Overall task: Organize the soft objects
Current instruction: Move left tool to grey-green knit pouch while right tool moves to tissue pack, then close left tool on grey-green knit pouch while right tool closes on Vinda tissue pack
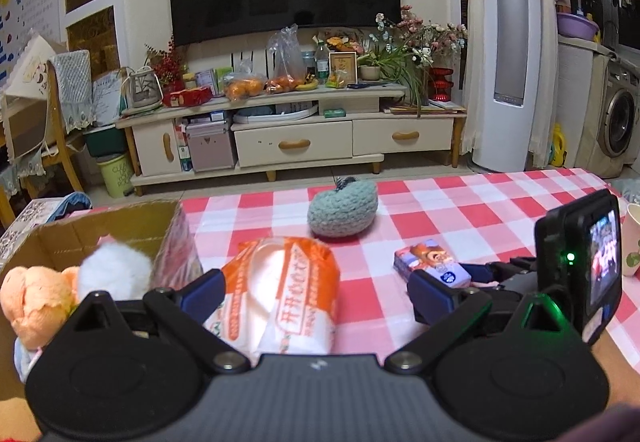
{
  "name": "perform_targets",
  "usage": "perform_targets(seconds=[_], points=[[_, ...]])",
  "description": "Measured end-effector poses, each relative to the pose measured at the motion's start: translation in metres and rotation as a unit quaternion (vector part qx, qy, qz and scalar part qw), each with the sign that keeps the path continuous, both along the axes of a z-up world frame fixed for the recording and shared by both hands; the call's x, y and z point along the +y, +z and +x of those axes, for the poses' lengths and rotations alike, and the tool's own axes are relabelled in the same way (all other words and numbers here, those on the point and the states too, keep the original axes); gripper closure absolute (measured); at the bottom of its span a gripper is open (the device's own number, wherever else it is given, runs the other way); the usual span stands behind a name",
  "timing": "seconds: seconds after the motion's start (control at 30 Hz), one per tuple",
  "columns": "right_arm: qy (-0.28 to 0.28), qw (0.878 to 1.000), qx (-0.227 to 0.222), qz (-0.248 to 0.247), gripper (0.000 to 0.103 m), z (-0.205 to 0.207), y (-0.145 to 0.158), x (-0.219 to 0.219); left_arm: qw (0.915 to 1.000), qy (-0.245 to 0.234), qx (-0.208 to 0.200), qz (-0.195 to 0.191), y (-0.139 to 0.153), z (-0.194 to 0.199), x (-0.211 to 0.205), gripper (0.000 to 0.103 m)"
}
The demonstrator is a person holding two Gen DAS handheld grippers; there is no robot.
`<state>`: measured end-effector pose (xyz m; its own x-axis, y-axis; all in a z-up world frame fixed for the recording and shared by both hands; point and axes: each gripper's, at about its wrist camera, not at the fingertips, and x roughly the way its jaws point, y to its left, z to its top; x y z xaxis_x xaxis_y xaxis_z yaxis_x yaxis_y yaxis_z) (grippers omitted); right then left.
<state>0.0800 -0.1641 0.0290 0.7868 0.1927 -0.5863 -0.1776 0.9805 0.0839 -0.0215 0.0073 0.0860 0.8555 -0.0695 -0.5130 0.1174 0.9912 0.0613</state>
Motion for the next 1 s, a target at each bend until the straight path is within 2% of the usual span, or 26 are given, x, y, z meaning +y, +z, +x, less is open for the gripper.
perform_targets(seconds=[0.13, 0.4, 0.57, 0.73, 0.87, 1.0], points=[[0.006, 1.0, 0.0, 0.016, 0.038, -0.002, 0.0, -0.013, 1.0, 0.005, 0.001, -0.001, -0.002, 0.007, -0.01, 0.004], [-0.02, 1.0, -0.005, 0.012, 0.038, -0.018, 0.0, -0.057, 0.9998, 0.016, -0.011, 0.008, -0.003, 0.027, -0.044, 0.003], [-0.039, 0.999, -0.006, 0.02, 0.037, -0.027, -0.001, -0.088, 0.9994, 0.025, -0.014, 0.019, -0.004, 0.06, -0.074, 0.002], [-0.045, 0.998, -0.001, 0.042, 0.035, -0.028, -0.004, -0.104, 0.9984, 0.048, 0.003, 0.031, -0.016, 0.101, -0.091, 0.002], [-0.041, 0.998, 0.002, 0.053, 0.018, -0.026, -0.004, -0.107, 0.9961, 0.074, 0.022, 0.043, -0.032, 0.135, -0.092, 0.002], [-0.036, 0.998, 0.002, 0.052, 0.014, -0.027, -0.004, -0.106, 0.9934, 0.09, 0.034, 0.063, -0.045, 0.165, -0.091, 0.002]])
